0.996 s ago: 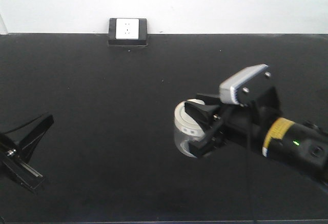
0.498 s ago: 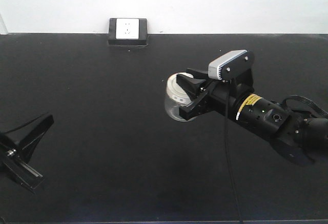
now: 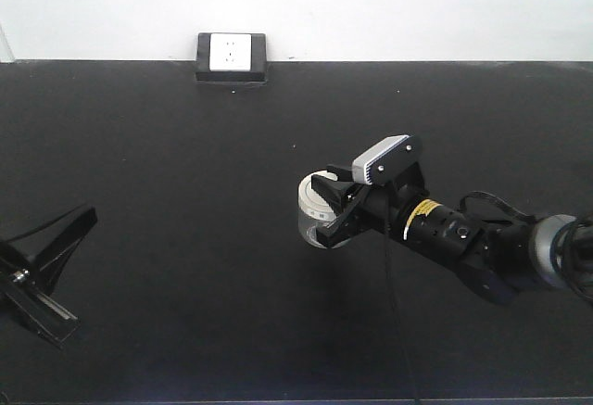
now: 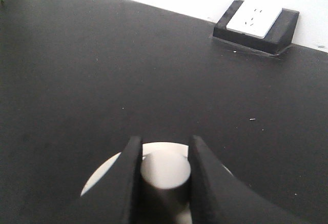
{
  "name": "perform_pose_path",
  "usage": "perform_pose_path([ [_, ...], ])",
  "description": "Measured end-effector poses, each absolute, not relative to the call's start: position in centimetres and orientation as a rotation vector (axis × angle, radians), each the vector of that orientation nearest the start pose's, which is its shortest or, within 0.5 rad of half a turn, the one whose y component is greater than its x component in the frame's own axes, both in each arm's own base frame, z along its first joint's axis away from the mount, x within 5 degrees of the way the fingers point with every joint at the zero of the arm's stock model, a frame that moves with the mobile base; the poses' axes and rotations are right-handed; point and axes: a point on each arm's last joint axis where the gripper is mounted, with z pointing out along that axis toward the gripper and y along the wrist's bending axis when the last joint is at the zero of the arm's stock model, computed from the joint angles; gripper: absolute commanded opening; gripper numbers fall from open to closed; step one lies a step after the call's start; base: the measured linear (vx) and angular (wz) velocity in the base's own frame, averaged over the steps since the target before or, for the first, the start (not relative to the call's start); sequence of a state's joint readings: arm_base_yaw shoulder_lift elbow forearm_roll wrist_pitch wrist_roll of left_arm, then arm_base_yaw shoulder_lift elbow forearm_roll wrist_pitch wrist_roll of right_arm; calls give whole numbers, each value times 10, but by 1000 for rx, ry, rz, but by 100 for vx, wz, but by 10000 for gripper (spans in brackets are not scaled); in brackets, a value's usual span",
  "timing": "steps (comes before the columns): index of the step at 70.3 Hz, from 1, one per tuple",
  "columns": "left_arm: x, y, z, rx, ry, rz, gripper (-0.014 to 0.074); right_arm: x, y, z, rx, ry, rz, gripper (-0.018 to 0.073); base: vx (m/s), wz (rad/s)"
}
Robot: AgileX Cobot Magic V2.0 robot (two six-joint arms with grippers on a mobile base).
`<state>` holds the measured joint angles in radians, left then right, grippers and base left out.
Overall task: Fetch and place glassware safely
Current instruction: 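Move the right gripper with the jar forward and lower it, then set the jar on the bench and open the right gripper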
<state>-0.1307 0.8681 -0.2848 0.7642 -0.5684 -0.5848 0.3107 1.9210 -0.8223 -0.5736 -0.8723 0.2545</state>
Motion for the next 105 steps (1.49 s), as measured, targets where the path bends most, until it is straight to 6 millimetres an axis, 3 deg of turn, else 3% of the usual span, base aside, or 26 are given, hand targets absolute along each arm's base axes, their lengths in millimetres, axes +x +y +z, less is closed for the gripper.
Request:
perform_pose_path([
  [23,156,-55,258,472,1572,-339,-7,345,145,135,-671,1681,445,-1,0,0],
  [52,156,-55,258,472,1572,-339,-7,347,146,131,-656,1654,447,28,0,0],
  [63,156,-55,258,472,1572,-339,-7,347,146,131,-657,1654,446,164,0,0],
  [79,156,-55,258,472,1572,-339,-7,348,146,133,-656,1633,451,541,0,0],
  [86,156,-55,258,472,1572,-339,-7,348,147,135,-654,1611,457,662,0,0],
  [93,156,-55,258,472,1572,-339,-7,348,147,136,-650,1597,462,710,0,0],
  [105,156,-55,258,472,1572,-339,-7,348,147,136,-650,1593,464,689,0,0],
])
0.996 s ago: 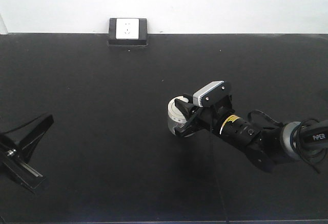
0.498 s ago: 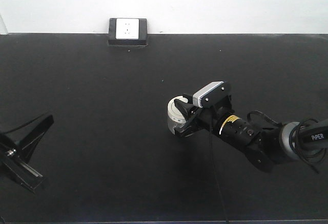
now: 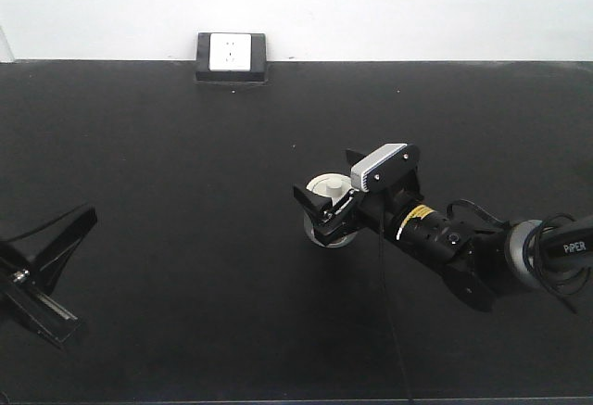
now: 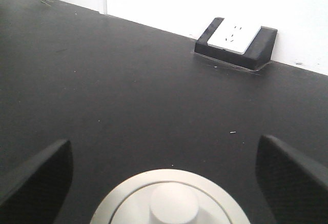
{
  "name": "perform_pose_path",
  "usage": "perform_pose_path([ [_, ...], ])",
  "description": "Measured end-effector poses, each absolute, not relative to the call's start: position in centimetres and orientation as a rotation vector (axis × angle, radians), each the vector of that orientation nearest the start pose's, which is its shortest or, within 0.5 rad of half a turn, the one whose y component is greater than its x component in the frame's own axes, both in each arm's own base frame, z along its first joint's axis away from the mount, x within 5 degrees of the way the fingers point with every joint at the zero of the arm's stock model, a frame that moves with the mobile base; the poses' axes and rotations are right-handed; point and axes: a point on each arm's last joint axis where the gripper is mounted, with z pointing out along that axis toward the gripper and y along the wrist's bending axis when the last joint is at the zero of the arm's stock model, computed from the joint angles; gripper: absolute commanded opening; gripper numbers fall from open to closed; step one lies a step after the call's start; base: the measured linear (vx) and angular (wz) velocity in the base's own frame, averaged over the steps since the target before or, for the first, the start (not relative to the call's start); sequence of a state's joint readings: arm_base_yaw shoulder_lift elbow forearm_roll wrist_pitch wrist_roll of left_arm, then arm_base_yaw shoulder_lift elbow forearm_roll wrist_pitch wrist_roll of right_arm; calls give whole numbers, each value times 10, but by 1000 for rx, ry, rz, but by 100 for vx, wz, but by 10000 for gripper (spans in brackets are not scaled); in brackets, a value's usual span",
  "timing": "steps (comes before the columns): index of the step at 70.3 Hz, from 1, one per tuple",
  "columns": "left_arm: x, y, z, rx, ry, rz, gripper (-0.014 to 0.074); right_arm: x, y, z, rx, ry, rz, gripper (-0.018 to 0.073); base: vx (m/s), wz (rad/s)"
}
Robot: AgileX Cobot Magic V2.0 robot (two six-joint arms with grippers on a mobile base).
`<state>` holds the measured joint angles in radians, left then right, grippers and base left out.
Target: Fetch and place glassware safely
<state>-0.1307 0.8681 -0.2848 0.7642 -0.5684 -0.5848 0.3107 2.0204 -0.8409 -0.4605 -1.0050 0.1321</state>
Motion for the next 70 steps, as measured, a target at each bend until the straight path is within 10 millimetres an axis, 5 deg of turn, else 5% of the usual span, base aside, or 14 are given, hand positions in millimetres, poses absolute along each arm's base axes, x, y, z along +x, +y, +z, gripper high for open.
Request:
perform_pose_path([
  [11,156,-55,258,472,1572,-339,-7,347,147,144,-652,1587,453,645,0,0],
  [28,156,-55,258,472,1572,-339,-7,333,139,191,-639,1577,405,552,0,0],
  [40,156,-55,258,472,1572,-339,-7,295,123,210,-620,1644,379,439,0,0],
  [60,156,-55,258,472,1572,-339,-7,229,88,250,-482,1712,285,-6,0,0],
  [70,156,-55,258,472,1572,-339,-7,204,73,269,-431,1766,218,-8,0,0],
])
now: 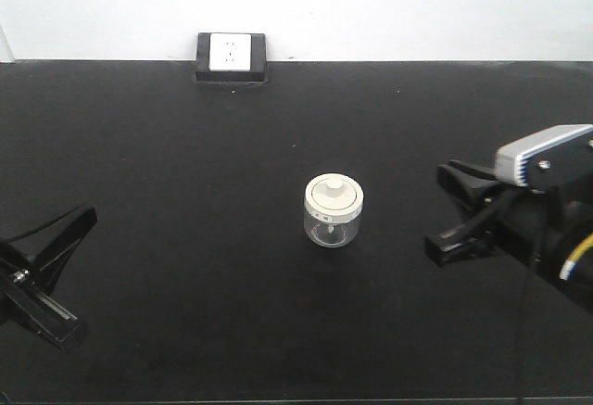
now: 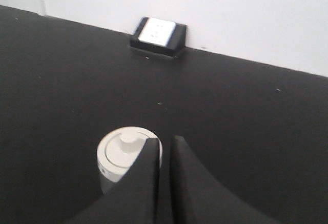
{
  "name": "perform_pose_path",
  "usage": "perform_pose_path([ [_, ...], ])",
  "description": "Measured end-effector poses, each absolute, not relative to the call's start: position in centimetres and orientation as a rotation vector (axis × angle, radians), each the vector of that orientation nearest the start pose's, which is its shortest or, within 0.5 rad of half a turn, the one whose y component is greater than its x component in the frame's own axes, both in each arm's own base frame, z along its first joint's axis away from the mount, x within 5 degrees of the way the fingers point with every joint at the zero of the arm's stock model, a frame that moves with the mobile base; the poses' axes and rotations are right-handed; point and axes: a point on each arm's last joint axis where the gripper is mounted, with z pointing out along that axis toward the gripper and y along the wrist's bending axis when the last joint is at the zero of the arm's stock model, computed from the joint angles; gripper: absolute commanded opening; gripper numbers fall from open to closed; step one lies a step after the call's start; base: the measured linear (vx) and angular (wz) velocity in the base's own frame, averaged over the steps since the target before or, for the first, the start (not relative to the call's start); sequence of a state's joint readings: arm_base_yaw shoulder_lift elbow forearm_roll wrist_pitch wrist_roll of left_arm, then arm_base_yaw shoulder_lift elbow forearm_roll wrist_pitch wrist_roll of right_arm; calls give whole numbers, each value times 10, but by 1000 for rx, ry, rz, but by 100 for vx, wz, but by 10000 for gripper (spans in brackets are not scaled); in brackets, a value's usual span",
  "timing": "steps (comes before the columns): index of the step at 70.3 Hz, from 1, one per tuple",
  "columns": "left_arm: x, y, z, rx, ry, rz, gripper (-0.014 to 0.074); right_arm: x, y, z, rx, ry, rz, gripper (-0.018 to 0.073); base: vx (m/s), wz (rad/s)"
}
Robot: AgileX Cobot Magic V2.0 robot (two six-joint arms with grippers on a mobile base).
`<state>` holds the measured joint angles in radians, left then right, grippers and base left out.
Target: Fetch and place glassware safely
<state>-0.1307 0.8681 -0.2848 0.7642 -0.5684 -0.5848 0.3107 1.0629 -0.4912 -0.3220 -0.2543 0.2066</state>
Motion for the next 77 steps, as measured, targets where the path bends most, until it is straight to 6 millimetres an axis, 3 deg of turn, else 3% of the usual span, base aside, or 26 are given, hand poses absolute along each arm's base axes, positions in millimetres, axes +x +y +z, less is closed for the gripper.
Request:
perform_pose_path([
  [17,156,-55,258,472,1572,-339,-7,166,53,292,-338,1809,170,-5,0,0],
  [37,156,-55,258,472,1572,-339,-7,127,36,305,-258,1828,165,-3,0,0],
  [77,156,-55,258,472,1572,-339,-7,122,34,307,-252,1822,164,-3,0,0],
])
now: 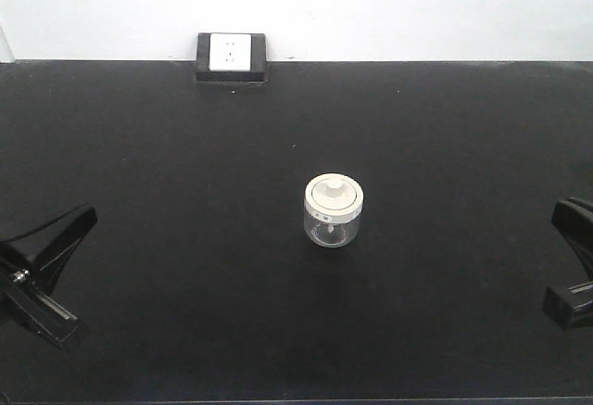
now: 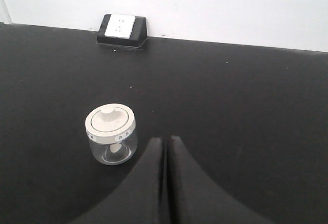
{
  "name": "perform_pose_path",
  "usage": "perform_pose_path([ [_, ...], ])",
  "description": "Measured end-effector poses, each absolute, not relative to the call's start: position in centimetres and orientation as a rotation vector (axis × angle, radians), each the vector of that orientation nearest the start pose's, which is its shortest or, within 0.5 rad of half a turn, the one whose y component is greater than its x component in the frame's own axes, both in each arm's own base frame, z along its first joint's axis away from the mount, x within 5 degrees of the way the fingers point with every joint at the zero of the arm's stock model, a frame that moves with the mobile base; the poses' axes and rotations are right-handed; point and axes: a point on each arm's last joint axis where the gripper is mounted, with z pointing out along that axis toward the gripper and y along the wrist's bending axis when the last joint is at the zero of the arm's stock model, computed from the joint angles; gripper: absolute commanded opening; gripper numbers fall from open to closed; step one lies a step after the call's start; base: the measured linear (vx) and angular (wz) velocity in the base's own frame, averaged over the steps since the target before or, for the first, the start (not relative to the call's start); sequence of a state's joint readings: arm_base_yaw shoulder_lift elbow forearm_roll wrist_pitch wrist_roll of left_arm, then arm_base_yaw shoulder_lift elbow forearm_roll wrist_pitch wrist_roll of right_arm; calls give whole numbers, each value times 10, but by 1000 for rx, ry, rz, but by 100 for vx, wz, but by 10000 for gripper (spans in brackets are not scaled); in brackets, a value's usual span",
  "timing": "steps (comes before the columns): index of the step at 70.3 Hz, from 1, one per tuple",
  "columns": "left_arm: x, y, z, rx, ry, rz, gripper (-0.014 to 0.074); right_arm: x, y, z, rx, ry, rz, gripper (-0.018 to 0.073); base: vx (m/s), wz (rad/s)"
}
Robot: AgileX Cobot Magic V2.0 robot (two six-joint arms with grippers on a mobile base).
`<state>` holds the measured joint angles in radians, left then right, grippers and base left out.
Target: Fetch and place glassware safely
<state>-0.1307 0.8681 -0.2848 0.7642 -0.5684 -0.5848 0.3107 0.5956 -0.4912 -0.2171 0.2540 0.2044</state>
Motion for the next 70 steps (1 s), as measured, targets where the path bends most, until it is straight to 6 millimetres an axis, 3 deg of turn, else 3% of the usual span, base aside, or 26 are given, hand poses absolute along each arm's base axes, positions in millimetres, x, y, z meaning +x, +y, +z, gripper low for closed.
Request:
perform_pose_path([
  [40,157,-54,258,467,1573,-340,-7,122,34,307,-252,1824,164,-3,0,0],
  [70,136,-30,270,246,1623,-179,-7,122,34,307,-252,1825,164,-3,0,0],
])
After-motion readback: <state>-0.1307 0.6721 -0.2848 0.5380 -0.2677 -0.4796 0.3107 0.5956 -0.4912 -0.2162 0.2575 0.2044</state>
